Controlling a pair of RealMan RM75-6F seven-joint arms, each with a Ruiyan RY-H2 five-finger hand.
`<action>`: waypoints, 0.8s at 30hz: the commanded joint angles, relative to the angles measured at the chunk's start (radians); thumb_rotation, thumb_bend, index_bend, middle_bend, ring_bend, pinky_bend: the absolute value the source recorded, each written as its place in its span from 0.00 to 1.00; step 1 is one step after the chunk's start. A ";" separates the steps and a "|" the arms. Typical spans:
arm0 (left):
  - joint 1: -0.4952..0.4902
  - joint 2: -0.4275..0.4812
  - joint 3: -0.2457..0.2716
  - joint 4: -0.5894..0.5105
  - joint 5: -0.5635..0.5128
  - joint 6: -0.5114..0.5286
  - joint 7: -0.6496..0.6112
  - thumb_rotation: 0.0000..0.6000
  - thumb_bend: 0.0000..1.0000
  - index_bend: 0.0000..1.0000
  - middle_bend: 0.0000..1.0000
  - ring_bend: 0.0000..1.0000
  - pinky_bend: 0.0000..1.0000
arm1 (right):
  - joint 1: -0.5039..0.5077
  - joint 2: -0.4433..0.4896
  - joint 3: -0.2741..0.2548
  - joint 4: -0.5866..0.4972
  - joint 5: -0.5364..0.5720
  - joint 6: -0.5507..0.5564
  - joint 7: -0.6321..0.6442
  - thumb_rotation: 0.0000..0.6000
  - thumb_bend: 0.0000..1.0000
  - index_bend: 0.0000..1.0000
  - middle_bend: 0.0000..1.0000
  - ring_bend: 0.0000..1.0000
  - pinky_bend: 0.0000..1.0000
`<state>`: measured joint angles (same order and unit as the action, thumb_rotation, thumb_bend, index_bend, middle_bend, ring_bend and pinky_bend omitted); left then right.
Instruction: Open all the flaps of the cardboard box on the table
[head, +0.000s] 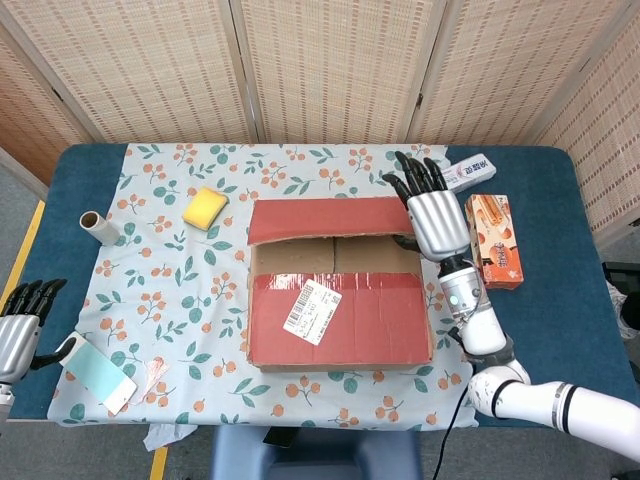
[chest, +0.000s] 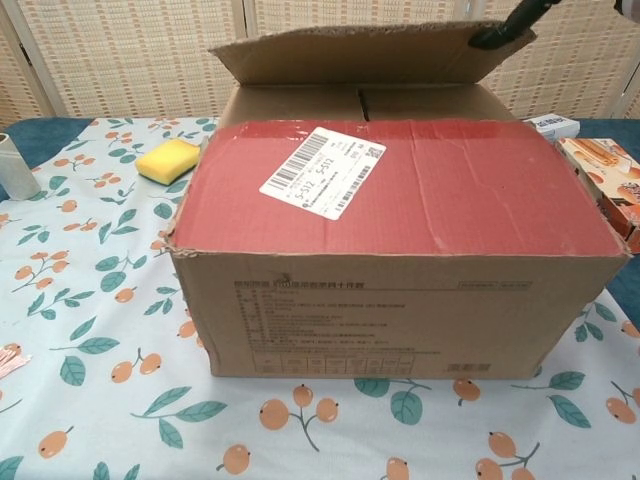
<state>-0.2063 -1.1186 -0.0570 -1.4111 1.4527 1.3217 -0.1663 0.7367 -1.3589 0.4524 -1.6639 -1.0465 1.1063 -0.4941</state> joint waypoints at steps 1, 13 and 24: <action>-0.007 0.001 -0.004 0.011 -0.018 -0.023 -0.032 1.00 0.33 0.00 0.12 0.05 0.00 | 0.042 0.015 0.038 0.017 0.061 -0.026 -0.008 1.00 0.29 0.18 0.00 0.06 0.00; -0.043 0.006 -0.017 0.099 -0.065 -0.142 -0.206 1.00 0.33 0.00 0.10 0.04 0.00 | 0.222 0.009 0.119 0.308 0.243 -0.218 0.074 1.00 0.29 0.18 0.00 0.06 0.00; -0.052 -0.003 -0.027 0.138 -0.099 -0.179 -0.228 1.00 0.33 0.00 0.10 0.04 0.00 | 0.327 -0.080 0.092 0.658 0.233 -0.405 0.267 1.00 0.29 0.18 0.00 0.06 0.00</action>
<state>-0.2580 -1.1207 -0.0831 -1.2746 1.3556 1.1446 -0.3951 1.0409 -1.4128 0.5552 -1.0583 -0.8007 0.7446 -0.2834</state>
